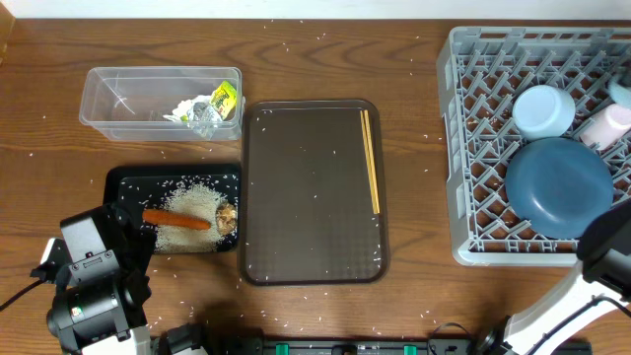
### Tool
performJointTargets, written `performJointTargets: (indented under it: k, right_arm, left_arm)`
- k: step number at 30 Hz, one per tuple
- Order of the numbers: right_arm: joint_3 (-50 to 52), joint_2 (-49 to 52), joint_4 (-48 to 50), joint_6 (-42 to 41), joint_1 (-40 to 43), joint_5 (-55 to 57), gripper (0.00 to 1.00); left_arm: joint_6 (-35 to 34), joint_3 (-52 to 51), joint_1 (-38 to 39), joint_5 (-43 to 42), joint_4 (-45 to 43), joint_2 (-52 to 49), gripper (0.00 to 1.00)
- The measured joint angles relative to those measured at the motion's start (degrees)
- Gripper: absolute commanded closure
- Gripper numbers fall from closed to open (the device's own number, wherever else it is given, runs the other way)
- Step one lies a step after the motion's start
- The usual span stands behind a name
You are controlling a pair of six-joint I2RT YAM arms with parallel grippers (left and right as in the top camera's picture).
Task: Sort waste into correct bins and load items into the dishwasher rack
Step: 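Carry the light-blue cup into the rack and release it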
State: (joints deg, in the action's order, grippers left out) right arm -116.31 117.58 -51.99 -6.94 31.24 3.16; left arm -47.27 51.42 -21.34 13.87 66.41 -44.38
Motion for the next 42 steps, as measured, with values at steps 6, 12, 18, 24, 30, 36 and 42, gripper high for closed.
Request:
performJointTargets:
  k: [6, 12, 18, 24, 30, 36, 42]
  right_arm:
    - [0.0, 0.0, 0.3, 0.0, 5.8, -1.1, 0.37]
    - [0.6, -0.1, 0.9, 0.0, 10.8, -1.1, 0.37]
    - [3.6, -0.2, 2.8, 0.0, 15.4, -3.8, 0.35]
    - [7.1, -0.2, 4.3, 0.2, 15.6, -5.2, 0.23]
    - [8.2, -0.2, 4.7, 0.2, 14.9, -6.1, 0.18]
    - [8.2, -0.3, 4.5, 0.2, 13.2, -6.2, 0.17]
    - [8.2, -0.5, 4.7, 0.2, 10.3, -9.9, 0.16]
  left_arm:
    - [0.0, 0.0, 0.0, 0.0, 0.0, 0.0, 0.02]
    - [0.0, 0.0, 0.0, 0.0, 0.0, 0.0, 0.02]
    - [0.0, 0.0, 0.0, 0.0, 0.0, 0.0, 0.02]
    - [0.0, 0.0, 0.0, 0.0, 0.0, 0.0, 0.02]
    - [0.0, 0.0, 0.0, 0.0, 0.0, 0.0, 0.02]
    - [0.0, 0.0, 0.0, 0.0, 0.0, 0.0, 0.02]
    - [0.0, 0.0, 0.0, 0.0, 0.0, 0.0, 0.02]
